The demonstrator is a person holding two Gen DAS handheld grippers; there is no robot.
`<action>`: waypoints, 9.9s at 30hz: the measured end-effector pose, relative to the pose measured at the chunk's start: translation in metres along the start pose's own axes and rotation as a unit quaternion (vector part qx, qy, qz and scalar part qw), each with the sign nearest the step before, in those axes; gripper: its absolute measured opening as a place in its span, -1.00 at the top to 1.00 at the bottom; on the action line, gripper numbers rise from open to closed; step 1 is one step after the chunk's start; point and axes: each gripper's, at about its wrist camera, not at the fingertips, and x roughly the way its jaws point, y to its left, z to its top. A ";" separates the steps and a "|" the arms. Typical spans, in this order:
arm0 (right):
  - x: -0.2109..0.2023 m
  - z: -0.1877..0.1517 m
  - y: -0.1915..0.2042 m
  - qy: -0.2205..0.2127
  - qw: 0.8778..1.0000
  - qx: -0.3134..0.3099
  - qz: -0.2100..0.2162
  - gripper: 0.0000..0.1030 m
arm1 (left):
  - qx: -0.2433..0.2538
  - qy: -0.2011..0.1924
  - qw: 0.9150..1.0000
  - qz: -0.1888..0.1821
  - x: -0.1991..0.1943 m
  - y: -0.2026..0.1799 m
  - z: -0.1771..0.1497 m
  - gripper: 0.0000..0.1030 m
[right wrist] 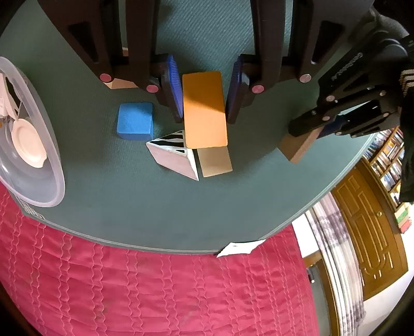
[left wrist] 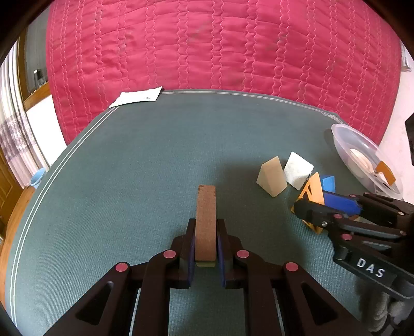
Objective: Organize rigid objects
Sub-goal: 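Grasp the orange rectangular block with the right tool while the left holds the brown bar, then carry the orange block into the clear bowl and open the right tool, then lower the brown bar into the clear bowl and open the left tool, then move both open tools back over the remaining blocks, then grasp the beige pentagon block with the left tool, then grasp the blue cube with the right tool while the left holds the beige block, then carry the blue cube into the clear bowl and open the right tool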
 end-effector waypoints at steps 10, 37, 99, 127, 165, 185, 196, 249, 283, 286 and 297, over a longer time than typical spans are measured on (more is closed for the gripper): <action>-0.022 0.006 -0.003 -0.032 0.999 0.014 0.034 0.38 | 0.001 0.000 1.000 0.000 0.000 0.000 0.000 0.72; -0.119 0.011 -0.162 -0.155 0.952 0.230 -0.129 0.38 | 0.009 -0.008 1.000 -0.007 -0.003 -0.002 -0.002 0.72; -0.143 -0.020 -0.234 -0.196 0.891 0.346 -0.219 0.25 | 0.171 -0.020 0.962 -0.212 -0.015 -0.209 0.069 0.72; -0.151 -0.016 -0.228 -0.207 0.893 0.340 -0.210 0.24 | 0.149 -0.036 0.972 -0.179 0.016 -0.208 0.091 -0.23; -0.112 0.008 -0.124 -0.162 0.972 0.164 -0.043 -0.03 | 0.056 -0.075 0.994 -0.047 -0.011 -0.053 0.062 -0.98; -0.076 0.003 -0.089 -0.111 0.987 0.114 -0.021 -0.06 | 0.062 0.000 0.998 -0.009 0.034 -0.043 0.037 -0.98; -0.069 0.001 -0.079 -0.101 0.989 0.102 -0.018 -0.06 | 0.026 0.031 0.999 0.002 0.057 -0.047 0.053 -0.98; -0.010 -0.003 -0.045 0.003 0.999 0.029 -0.042 -0.06 | 0.007 -0.013 0.999 -0.035 0.034 -0.023 0.044 0.36; -0.088 0.014 -0.114 -0.121 0.973 0.167 -0.101 0.40 | 0.003 -0.027 0.998 -0.064 0.021 -0.025 0.043 0.36; -0.096 0.013 -0.131 -0.130 0.967 0.189 -0.113 0.40 | 0.005 -0.028 0.997 -0.065 0.020 -0.026 0.042 0.36; -0.102 0.004 -0.167 -0.138 0.950 0.246 -0.136 0.40 | 0.008 -0.034 0.997 -0.070 0.015 -0.031 0.041 0.36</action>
